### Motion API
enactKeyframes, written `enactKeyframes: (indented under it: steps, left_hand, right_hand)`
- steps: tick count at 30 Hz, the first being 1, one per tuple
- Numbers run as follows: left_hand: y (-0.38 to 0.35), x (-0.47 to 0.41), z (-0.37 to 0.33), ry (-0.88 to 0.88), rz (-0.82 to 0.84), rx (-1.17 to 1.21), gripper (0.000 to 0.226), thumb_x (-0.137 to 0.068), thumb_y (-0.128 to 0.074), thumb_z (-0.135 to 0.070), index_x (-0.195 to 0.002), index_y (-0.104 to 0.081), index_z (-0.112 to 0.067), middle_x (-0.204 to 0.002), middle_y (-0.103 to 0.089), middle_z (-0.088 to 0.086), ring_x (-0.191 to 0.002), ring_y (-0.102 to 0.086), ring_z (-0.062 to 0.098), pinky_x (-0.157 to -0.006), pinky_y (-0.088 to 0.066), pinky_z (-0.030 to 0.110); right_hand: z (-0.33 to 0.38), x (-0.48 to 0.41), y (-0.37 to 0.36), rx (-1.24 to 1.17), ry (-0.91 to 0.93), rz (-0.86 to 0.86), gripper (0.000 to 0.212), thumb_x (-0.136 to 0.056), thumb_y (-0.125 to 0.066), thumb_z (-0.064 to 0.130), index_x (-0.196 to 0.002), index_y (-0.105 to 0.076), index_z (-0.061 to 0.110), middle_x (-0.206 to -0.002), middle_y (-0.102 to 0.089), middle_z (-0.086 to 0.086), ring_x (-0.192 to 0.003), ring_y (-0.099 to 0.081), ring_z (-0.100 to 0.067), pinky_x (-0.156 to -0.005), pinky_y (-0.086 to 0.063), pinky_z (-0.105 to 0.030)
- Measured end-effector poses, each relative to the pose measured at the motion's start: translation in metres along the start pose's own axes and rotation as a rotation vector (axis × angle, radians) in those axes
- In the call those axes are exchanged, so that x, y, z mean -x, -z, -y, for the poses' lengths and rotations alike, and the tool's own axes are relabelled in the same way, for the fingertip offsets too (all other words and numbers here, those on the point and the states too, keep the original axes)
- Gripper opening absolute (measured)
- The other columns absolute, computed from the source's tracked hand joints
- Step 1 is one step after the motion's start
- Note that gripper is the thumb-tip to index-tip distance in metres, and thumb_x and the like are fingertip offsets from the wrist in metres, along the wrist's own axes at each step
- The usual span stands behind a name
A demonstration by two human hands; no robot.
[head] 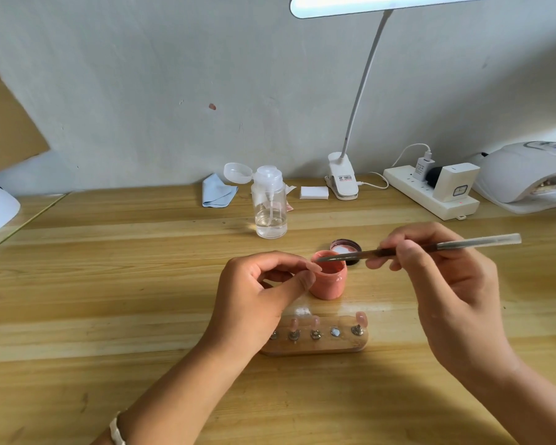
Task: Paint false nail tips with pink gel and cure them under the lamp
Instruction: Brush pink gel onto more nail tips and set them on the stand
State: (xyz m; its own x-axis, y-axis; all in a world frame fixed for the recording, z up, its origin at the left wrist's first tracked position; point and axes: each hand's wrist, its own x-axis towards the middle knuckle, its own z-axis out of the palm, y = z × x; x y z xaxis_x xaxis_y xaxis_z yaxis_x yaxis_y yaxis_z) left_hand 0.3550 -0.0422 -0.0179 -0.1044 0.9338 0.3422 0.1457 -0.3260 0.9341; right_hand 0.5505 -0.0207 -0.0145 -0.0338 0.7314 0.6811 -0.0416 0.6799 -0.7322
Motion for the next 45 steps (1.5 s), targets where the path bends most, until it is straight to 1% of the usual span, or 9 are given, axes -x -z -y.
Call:
enactKeyframes:
  steps: [3,9,14,21,26,32,37,42,45]
  left_hand:
    - [-0.0001,-0.0001,0.0002,0.011,-0.012,0.004,0.021,-0.075,-0.081,-0.009,-0.083,-0.079,-0.029,-0.078,-0.077,-0.008,-0.071,-0.068,0.001,-0.062,-0.047,0.01]
    - [0.0003,0.0001,-0.001,-0.016,0.011,-0.026,0.023,-0.076,-0.081,-0.008,-0.083,-0.079,-0.03,-0.081,-0.077,-0.009,-0.076,-0.07,0.005,-0.069,-0.05,0.013]
    - [0.0002,-0.0003,0.0017,0.008,0.001,-0.017,0.023,-0.076,-0.082,-0.008,-0.085,-0.079,-0.029,-0.08,-0.077,-0.007,-0.075,-0.07,0.006,-0.067,-0.048,0.013]
    - [0.0,-0.0004,0.0013,-0.016,0.018,-0.05,0.022,-0.078,-0.081,-0.009,-0.083,-0.08,-0.031,-0.081,-0.077,-0.01,-0.075,-0.07,0.006,-0.067,-0.049,0.013]
    - [0.0005,-0.0006,0.002,-0.001,0.014,-0.023,0.019,-0.077,-0.081,-0.007,-0.082,-0.08,-0.025,-0.08,-0.077,-0.007,-0.073,-0.069,0.003,-0.064,-0.046,0.01]
    - [0.0009,-0.0004,0.0007,-0.011,0.025,-0.027,0.018,-0.078,-0.08,-0.005,-0.081,-0.08,-0.023,-0.081,-0.077,-0.007,-0.074,-0.069,0.004,-0.064,-0.046,0.01]
    - [0.0003,-0.0003,0.0015,0.015,0.01,-0.024,0.018,-0.077,-0.082,-0.008,-0.082,-0.08,-0.025,-0.08,-0.077,-0.007,-0.074,-0.069,0.005,-0.065,-0.047,0.012]
    - [0.0011,-0.0003,0.0003,0.012,0.016,-0.014,0.021,-0.077,-0.081,-0.006,-0.083,-0.08,-0.026,-0.081,-0.078,-0.006,-0.077,-0.072,0.008,-0.069,-0.051,0.014]
    - [0.0007,0.0002,0.0008,0.021,0.01,-0.01,0.02,-0.076,-0.081,-0.007,-0.083,-0.079,-0.026,-0.081,-0.078,-0.005,-0.077,-0.072,0.011,-0.07,-0.053,0.016]
  right_hand:
    - [-0.0014,0.0026,0.0002,0.056,-0.013,0.038,0.015,-0.097,-0.054,0.022,-0.09,-0.067,0.019,-0.082,-0.072,0.003,-0.082,-0.072,-0.018,-0.078,-0.048,-0.016]
    - [0.0006,-0.0005,0.0036,0.101,0.021,-0.062,0.017,-0.091,-0.051,0.019,-0.081,-0.065,0.022,-0.074,-0.068,0.007,-0.073,-0.068,-0.016,-0.074,-0.049,-0.019]
    - [0.0036,0.0033,-0.0012,0.111,0.03,0.058,0.016,-0.097,-0.052,0.022,-0.093,-0.067,0.019,-0.084,-0.072,0.005,-0.083,-0.071,-0.021,-0.079,-0.051,-0.025]
    - [0.0039,0.0014,0.0031,0.15,0.031,-0.057,0.017,-0.091,-0.05,0.019,-0.083,-0.065,0.016,-0.073,-0.067,0.006,-0.073,-0.067,-0.014,-0.073,-0.048,-0.021]
    - [0.0043,0.0046,-0.0004,0.137,0.055,0.028,0.016,-0.096,-0.051,0.02,-0.091,-0.066,0.017,-0.083,-0.071,0.008,-0.082,-0.071,-0.017,-0.078,-0.049,-0.02]
    - [0.003,0.0013,0.003,0.153,0.036,-0.071,0.017,-0.09,-0.05,0.018,-0.081,-0.064,0.017,-0.075,-0.067,0.005,-0.073,-0.067,-0.015,-0.073,-0.049,-0.022]
    - [0.0033,0.0045,0.0009,0.134,0.049,0.008,0.016,-0.095,-0.051,0.019,-0.089,-0.066,0.017,-0.08,-0.069,0.006,-0.079,-0.07,-0.017,-0.077,-0.05,-0.022]
    - [0.0037,0.0011,0.0033,0.164,0.046,-0.057,0.017,-0.09,-0.05,0.018,-0.082,-0.065,0.016,-0.074,-0.067,0.006,-0.073,-0.067,-0.014,-0.074,-0.048,-0.02]
    - [0.0052,0.0017,0.0027,0.146,0.054,-0.024,0.016,-0.093,-0.051,0.019,-0.087,-0.066,0.016,-0.078,-0.069,0.007,-0.077,-0.069,-0.016,-0.077,-0.05,-0.023]
